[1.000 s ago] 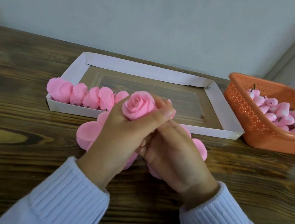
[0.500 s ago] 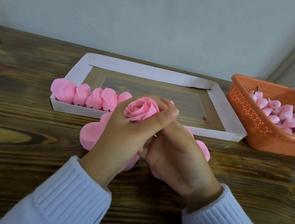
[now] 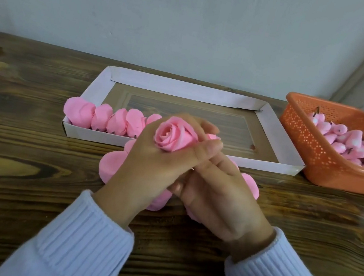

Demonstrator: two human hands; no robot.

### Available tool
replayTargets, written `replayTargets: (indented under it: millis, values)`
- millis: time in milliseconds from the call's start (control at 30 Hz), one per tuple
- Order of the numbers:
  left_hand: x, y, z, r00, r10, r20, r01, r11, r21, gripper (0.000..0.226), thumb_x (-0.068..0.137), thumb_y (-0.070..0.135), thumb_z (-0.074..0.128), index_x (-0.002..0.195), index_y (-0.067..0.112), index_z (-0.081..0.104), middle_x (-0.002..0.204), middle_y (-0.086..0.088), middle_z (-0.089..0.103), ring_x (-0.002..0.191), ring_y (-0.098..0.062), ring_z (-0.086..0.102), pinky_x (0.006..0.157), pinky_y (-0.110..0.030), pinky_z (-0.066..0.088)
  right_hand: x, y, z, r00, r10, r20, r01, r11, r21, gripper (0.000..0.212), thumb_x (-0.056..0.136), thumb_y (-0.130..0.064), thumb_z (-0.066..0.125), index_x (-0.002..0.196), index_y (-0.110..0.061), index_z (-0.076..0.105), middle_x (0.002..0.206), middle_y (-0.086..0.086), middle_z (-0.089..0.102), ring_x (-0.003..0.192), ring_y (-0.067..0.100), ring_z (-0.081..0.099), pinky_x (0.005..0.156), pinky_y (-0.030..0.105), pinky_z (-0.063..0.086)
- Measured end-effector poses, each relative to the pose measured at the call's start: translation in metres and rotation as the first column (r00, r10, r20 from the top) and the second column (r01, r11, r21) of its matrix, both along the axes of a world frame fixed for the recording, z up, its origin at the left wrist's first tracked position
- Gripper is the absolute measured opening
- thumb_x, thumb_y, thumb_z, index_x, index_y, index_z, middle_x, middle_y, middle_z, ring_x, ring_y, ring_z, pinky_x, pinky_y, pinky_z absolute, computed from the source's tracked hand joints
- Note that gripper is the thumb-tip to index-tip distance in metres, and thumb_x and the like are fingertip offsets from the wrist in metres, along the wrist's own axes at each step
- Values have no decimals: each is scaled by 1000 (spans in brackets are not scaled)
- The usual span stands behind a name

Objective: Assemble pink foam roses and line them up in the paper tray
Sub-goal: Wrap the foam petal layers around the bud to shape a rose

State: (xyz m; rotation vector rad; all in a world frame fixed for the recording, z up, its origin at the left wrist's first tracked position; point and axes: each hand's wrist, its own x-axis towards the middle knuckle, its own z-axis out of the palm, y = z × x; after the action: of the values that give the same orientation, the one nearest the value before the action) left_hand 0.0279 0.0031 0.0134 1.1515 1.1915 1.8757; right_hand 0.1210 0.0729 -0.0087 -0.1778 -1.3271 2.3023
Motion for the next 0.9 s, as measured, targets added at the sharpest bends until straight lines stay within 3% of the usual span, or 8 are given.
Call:
replayTargets:
  millis: [100, 300, 400, 467, 667, 733, 833, 900]
  values:
    - [2, 0, 0, 1000, -3, 3, 3, 999, -35, 14, 64, 42, 73, 74, 32, 74, 95, -14, 70, 48, -11, 55, 42, -17, 40, -1, 0, -4, 998, -57, 36, 56, 998, 16, 28, 93, -27, 47, 88, -2, 60, 69, 11, 54, 64, 18, 49, 63, 25, 43]
    - [2, 2, 1, 997, 68, 25, -68, 998, 7, 9, 66, 41, 71, 61, 34, 68, 86, 10, 72, 83, -12, 71, 48, -15, 46, 0, -4, 1, 999, 19, -31, -18, 999, 30, 36, 91, -15, 48, 126, -15, 56, 115, 19, 47, 96, 28, 47, 78, 36, 41]
    - [0, -1, 2, 999, 26, -25, -25, 999, 26, 4, 66, 37, 72, 65, 37, 69, 94, 10, 73, 70, -22, 68, 43, -15, 44, -1, -5, 1, 1000, -12, -9, 12, 1000, 26, 36, 90, -18, 57, 118, 3, 53, 95, 33, 51, 88, 30, 48, 78, 37, 41]
    - [0, -2, 3, 999, -29, -37, 30, 999, 18, 3, 68, 35, 72, 71, 34, 72, 103, 8, 73, 58, -26, 65, 40, -18, 43, -2, -4, 1, 998, -28, 52, 26, 999, 39, 37, 96, -25, 51, 121, 3, 51, 82, 21, 50, 72, 22, 49, 67, 28, 42]
    - [1, -1, 2, 998, 56, -4, -56, 998, -20, 11, 64, 43, 70, 59, 34, 67, 92, 8, 73, 88, -13, 71, 56, -18, 49, 2, -6, 4, 1000, 12, -26, -11, 999, 39, 41, 86, -19, 58, 124, -3, 51, 118, 26, 47, 106, 33, 38, 82, 40, 36]
    - [2, -1, 1, 1000, 28, 0, -28, 1000, -5, 9, 65, 41, 70, 60, 34, 67, 96, 7, 73, 79, -9, 70, 49, -15, 46, 1, -4, 3, 1000, -3, -4, 3, 999, 39, 32, 89, -19, 55, 117, -4, 54, 104, 35, 50, 94, 31, 45, 79, 38, 38]
    - [3, -1, 2, 999, -32, 38, 33, 999, -23, 12, 66, 40, 69, 70, 30, 74, 99, 7, 74, 49, -1, 61, 35, -13, 36, 0, -2, 2, 996, -7, 85, 3, 999, 52, 35, 95, -23, 40, 112, 4, 53, 77, 16, 54, 68, 17, 51, 65, 26, 42]
    - [2, -1, 2, 999, -12, 36, 15, 998, -62, 19, 65, 44, 69, 73, 28, 75, 97, 6, 74, 67, -7, 69, 38, -14, 39, -1, -2, 3, 997, 13, 79, -14, 1000, 19, 38, 93, -22, 40, 120, 3, 51, 88, 14, 55, 74, 18, 53, 68, 30, 43]
